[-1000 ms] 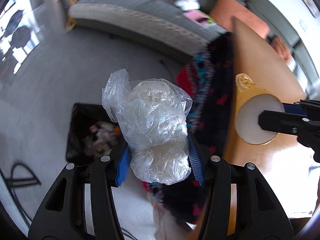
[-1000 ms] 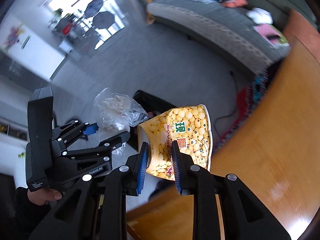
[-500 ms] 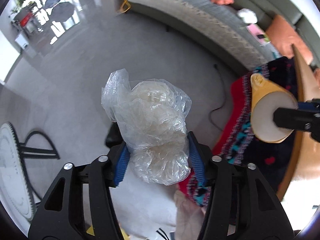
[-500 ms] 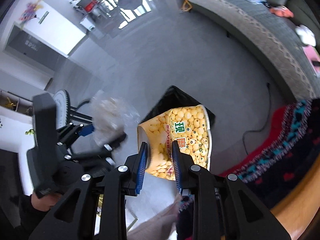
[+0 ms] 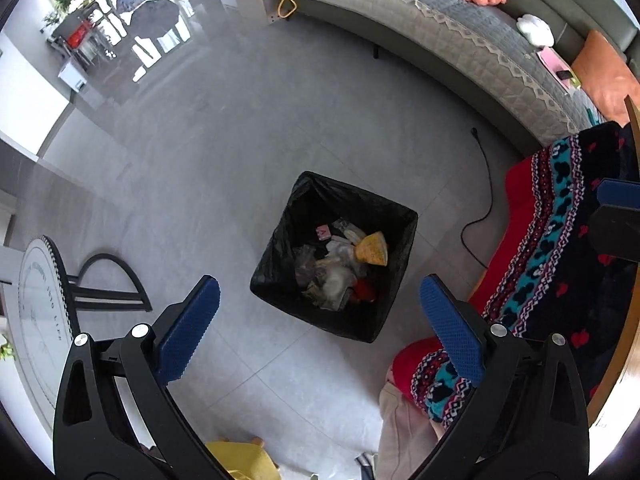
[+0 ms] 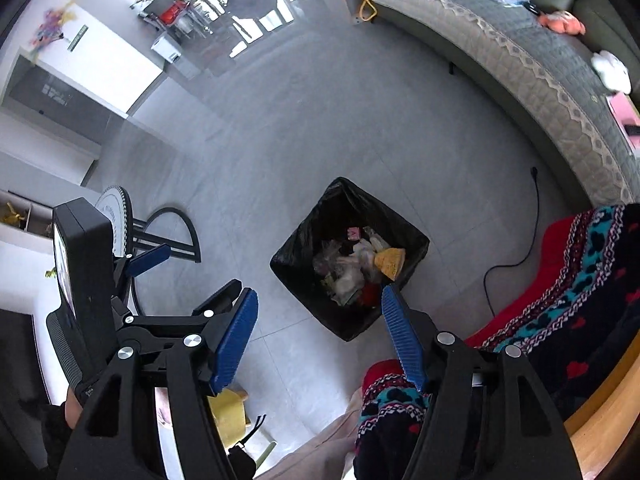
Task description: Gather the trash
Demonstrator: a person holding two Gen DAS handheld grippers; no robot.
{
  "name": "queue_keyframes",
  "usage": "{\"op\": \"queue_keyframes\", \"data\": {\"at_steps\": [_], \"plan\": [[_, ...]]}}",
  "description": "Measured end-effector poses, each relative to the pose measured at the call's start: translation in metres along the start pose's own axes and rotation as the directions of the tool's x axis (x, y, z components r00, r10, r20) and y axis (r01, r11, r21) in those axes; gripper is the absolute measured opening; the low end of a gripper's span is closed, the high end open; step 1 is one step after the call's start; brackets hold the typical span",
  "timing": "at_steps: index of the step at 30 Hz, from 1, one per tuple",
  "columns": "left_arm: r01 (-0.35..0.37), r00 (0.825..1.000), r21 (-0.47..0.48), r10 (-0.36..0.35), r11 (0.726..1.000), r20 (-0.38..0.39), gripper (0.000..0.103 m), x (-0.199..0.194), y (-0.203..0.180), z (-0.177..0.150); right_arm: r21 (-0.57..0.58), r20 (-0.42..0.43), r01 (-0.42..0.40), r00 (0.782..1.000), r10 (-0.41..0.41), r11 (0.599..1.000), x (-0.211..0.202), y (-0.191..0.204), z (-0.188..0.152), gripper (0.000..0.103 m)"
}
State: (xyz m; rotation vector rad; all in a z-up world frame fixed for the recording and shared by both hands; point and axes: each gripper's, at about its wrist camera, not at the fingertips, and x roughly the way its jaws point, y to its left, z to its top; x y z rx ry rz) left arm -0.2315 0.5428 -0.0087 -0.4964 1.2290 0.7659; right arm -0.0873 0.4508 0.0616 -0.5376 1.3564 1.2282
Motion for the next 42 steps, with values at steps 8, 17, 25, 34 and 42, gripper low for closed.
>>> {"op": "queue_keyframes", "data": {"at_steps": [8, 17, 25, 34, 42], "plan": [[0.030, 0.999, 0.045, -0.031, 0.999, 0.018, 0.097, -0.005, -0.018, 0.005, 0.048, 0.037, 0.012, 0.999, -0.013, 0.999, -0.020, -0.014, -0.009, 0.075], [0.066, 0.996, 0.111, -0.073, 0.992, 0.059, 0.097, -0.025, -0.050, 0.014, 0.102, 0.101, 0.020, 0.994, -0.030, 0.995, -0.056, -0.036, -0.034, 0.077], [0.097, 0.988, 0.186, -0.117, 0.978, 0.099, 0.097, -0.054, -0.102, 0.006, 0.180, 0.163, 0.029, 0.985, -0.059, 0.983, -0.099, -0.075, -0.075, 0.077], [0.156, 0.971, 0.323, -0.205, 0.934, 0.123, 0.097, -0.090, -0.197, -0.014, 0.304, 0.224, 0.047, 0.967, -0.119, 0.952, -0.151, -0.136, -0.149, 0.077], [0.215, 0.952, 0.464, -0.290, 0.859, 0.096, 0.097, -0.113, -0.298, -0.049, 0.442, 0.255, 0.078, 0.944, -0.209, 0.894, -0.191, -0.195, -0.231, 0.079]]}}
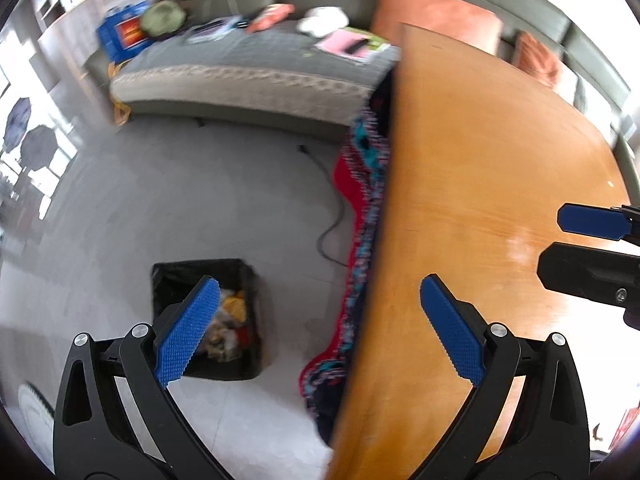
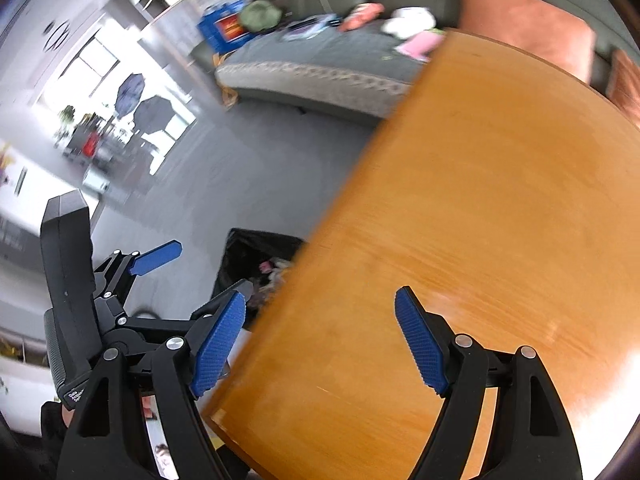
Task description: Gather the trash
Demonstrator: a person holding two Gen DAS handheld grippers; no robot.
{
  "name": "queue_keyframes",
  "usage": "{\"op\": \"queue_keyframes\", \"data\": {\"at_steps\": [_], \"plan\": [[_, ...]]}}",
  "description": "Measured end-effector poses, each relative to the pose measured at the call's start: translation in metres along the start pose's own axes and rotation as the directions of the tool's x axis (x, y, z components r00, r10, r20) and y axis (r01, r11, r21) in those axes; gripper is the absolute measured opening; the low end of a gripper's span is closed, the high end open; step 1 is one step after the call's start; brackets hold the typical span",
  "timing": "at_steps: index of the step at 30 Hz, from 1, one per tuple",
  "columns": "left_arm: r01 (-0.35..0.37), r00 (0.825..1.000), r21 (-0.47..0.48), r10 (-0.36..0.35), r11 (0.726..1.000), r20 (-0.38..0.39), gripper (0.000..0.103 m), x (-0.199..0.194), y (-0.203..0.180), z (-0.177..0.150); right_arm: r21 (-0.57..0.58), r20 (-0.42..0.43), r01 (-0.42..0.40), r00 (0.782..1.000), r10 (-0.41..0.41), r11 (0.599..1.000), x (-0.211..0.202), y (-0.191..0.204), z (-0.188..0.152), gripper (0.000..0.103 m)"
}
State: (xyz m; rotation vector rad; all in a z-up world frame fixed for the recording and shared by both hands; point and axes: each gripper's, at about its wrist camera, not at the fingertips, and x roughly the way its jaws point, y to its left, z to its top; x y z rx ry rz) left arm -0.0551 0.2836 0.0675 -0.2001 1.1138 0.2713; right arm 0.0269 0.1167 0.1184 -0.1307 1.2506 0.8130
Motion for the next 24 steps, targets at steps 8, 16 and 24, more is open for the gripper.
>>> {"op": "queue_keyframes", "data": {"at_steps": [8, 16, 24], "plan": [[0.101, 0.995, 0.142, -0.099, 0.985, -0.022, 0.097, 0.010, -0.104, 0.001, 0.139, 0.040, 0.079, 0.996, -0.085, 0.987, -0.037, -0.090, -0.047, 0.082], [0.180, 0.984, 0.257, -0.171, 0.950, -0.054, 0.097, 0.019, -0.190, -0.007, 0.257, 0.065, 0.134, 0.986, -0.155, 0.957, -0.066, -0.160, -0.088, 0.082], [0.213, 0.977, 0.303, -0.208, 0.929, -0.050, 0.097, 0.034, -0.239, -0.022, 0.334, 0.097, 0.215, 0.961, -0.260, 0.918, -0.072, -0.219, -0.141, 0.082]]}}
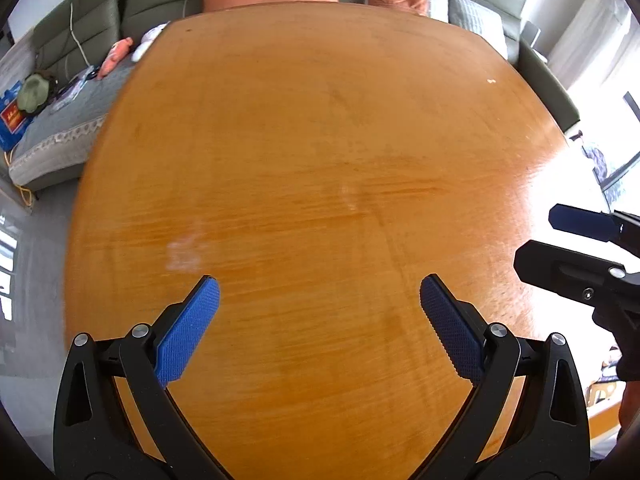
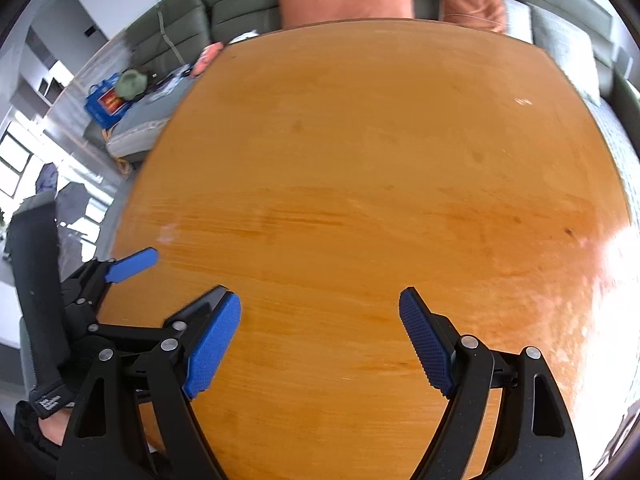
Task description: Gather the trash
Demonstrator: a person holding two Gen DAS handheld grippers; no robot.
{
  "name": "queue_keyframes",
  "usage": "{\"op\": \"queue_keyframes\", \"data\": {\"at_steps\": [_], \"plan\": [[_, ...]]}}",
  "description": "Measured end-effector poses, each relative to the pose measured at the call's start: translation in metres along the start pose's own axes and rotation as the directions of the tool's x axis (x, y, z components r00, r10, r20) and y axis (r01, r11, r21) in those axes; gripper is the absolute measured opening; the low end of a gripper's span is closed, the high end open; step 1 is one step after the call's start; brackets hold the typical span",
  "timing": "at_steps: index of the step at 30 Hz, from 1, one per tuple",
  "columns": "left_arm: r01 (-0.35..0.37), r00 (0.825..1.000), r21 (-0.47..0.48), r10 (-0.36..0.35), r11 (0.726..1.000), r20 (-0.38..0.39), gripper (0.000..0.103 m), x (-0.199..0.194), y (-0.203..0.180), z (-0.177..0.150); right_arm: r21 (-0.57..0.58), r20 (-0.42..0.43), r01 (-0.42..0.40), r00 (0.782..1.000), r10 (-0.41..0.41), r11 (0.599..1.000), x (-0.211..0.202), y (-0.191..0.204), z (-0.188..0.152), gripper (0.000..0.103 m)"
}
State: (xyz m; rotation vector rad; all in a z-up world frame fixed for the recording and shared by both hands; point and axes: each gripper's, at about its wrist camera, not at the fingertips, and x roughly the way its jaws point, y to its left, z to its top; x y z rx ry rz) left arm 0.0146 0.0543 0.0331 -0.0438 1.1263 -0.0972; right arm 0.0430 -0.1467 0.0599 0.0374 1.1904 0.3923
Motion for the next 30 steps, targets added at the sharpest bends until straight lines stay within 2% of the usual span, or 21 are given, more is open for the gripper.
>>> {"op": "queue_keyframes", "data": {"at_steps": [8, 15, 21, 26, 30], "plan": [[-0.028, 0.997, -0.032, 0.030, 0.999, 0.074, 0.097, 0.013, -0.014, -0.013, 0.014, 0.078, 0.042, 0.996, -0.043, 0.999, 0.015, -0.031, -0.027, 0.082], [-0.050, 0.994, -0.071, 0.057, 0.996, 0.089, 0.097, 0.022, -0.008, -0.027, 0.018, 0.144, 0.063, 0.988, -0.065, 0.998, 0.020, -0.046, -0.042, 0.082], [-0.065, 0.988, -0.032, 0.069, 0.997, 0.141, 0.097, 0.024, -0.020, -0.035, 0.022, 0.203, 0.110, 0.973, -0.112, 0.994, 0.023, -0.050, -0.050, 0.082], [-0.084, 0.983, -0.008, 0.084, 0.996, 0.166, 0.097, 0.025, -0.023, -0.034, 0.015, 0.215, 0.138, 0.967, -0.138, 0.990, 0.028, -0.048, -0.052, 0.083], [-0.096, 0.979, -0.001, 0.095, 0.995, 0.178, 0.097, 0.027, -0.023, -0.034, -0.007, 0.229, 0.173, 0.959, -0.167, 0.985, 0.032, -0.046, -0.053, 0.087]]}}
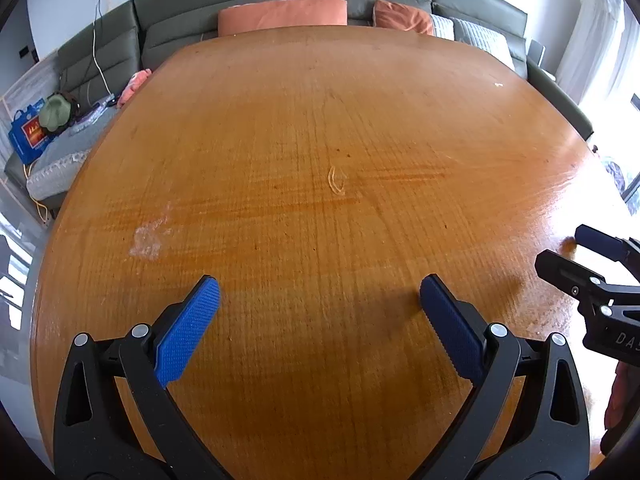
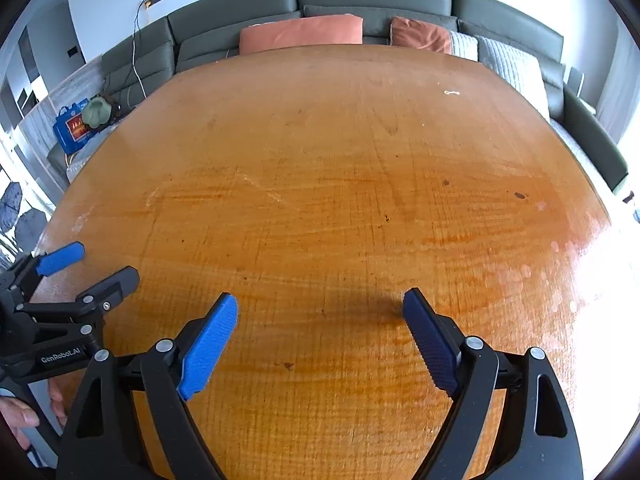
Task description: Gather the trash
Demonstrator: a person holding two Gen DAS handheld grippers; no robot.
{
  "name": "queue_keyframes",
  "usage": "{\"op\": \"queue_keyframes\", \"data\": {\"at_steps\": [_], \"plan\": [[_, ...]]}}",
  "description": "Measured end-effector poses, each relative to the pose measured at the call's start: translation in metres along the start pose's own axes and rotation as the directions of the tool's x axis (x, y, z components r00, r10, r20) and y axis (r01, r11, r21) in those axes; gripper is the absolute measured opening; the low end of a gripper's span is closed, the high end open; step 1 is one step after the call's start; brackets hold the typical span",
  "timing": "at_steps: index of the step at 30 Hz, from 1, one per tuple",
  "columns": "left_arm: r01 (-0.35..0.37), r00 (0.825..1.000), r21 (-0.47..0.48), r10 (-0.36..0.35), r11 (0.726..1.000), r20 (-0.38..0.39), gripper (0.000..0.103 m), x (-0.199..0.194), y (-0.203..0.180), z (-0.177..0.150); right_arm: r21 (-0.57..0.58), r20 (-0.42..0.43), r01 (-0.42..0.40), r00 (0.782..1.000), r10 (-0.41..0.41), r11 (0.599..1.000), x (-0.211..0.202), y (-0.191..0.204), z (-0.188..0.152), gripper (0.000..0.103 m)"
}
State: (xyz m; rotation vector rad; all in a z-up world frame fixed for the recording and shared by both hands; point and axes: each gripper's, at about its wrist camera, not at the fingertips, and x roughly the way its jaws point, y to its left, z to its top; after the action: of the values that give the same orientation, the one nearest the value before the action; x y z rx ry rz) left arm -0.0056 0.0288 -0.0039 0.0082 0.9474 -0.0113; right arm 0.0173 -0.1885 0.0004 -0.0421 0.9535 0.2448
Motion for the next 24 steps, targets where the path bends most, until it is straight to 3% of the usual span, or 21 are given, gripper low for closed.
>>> {"op": "queue_keyframes", "data": {"at_steps": [9, 24], "plan": [[-0.001, 1.000, 0.001, 0.001, 1.000, 0.001, 0.097, 0.0004, -0.0004, -0.0004, -0.014, 0.015, 0.032, 0.999, -0.032, 0.999, 0.0052, -0.0008, -0.0043, 0.100], [0.001, 1.000, 0.001, -0.001, 1.000, 0.001, 0.097, 0.0000, -0.0002, -0.0003, -0.016, 0.014, 0.036, 0.999, -0.036, 0.999, 0.0063, 0.0011, -0.0026, 0.100]]}}
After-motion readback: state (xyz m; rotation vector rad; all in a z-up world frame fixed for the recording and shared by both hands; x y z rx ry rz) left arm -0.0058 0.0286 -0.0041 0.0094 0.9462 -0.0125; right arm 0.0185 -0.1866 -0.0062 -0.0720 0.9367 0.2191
